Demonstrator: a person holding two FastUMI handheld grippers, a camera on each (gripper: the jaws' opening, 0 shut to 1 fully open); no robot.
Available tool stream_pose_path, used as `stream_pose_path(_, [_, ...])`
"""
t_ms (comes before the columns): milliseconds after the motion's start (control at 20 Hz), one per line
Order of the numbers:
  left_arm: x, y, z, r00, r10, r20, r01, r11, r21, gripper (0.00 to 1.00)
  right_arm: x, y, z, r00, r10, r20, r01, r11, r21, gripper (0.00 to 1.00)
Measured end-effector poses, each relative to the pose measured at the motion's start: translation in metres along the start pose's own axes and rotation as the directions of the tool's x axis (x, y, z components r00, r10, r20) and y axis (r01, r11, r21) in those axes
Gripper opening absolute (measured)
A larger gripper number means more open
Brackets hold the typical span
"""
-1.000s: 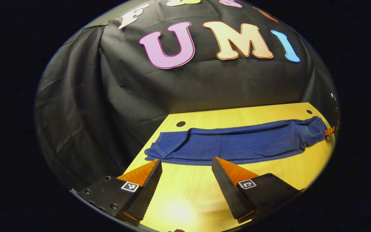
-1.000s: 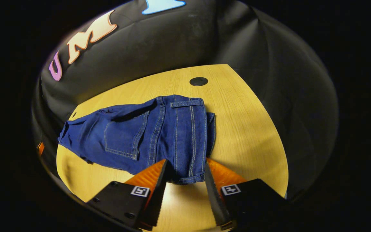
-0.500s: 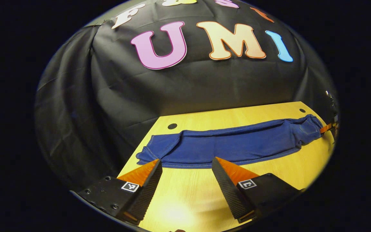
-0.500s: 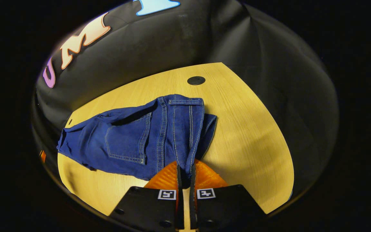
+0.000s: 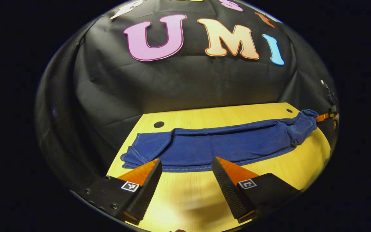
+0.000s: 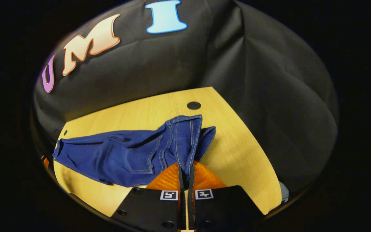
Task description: Grasp the waist and the cuffs of the jeans and fold them to make the two legs overlap; first hold the waist and fold one-third of the jeans toward the cuffs, then hold the cuffs and fold the remaining one-third in the same direction to finish folding.
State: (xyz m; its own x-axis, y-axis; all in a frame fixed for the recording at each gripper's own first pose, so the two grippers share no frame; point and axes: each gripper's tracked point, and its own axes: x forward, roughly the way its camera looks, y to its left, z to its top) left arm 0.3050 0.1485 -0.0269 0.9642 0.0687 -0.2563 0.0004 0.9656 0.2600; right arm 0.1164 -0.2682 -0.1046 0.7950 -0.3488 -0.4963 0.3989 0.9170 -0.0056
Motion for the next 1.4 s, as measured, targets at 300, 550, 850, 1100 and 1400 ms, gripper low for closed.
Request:
stream_pose_path(300, [0.009, 0.016, 0.012, 0.997, -0.061, 0.048, 0.061, 0.998, 0.003, 0.95, -0.064, 0.076, 0.026, 0.987, 0.012, 0.157, -0.022, 0.998, 0.062, 0.05])
stream_pose_path(550, [0.006, 0.023, 0.006, 0.994, -0.089, 0.058, 0.090, 0.995, -0.030, 0.95, -0.106, 0.153, 0.041, 0.965, 0.074, 0.253, -0.069, 0.997, -0.029, 0.05])
stream_pose_path(850, [-0.007, 0.047, -0.007, 0.997, -0.065, 0.051, 0.068, 0.995, -0.070, 0.95, -0.125, 0.270, 0.045, 0.909, 0.306, 0.282, -0.286, 0.952, -0.109, 0.05])
stream_pose_path(1100, [-0.017, 0.068, -0.018, 0.999, -0.026, 0.038, 0.029, 0.996, -0.084, 0.95, -0.108, 0.378, 0.006, 0.786, 0.582, 0.209, -0.575, 0.812, -0.100, 0.05])
stream_pose_path(1400, [-0.020, 0.076, -0.024, 0.999, -0.005, 0.038, 0.009, 0.994, -0.108, 0.95, -0.024, 0.454, -0.103, 0.759, 0.651, -0.020, -0.651, 0.757, -0.059, 0.04])
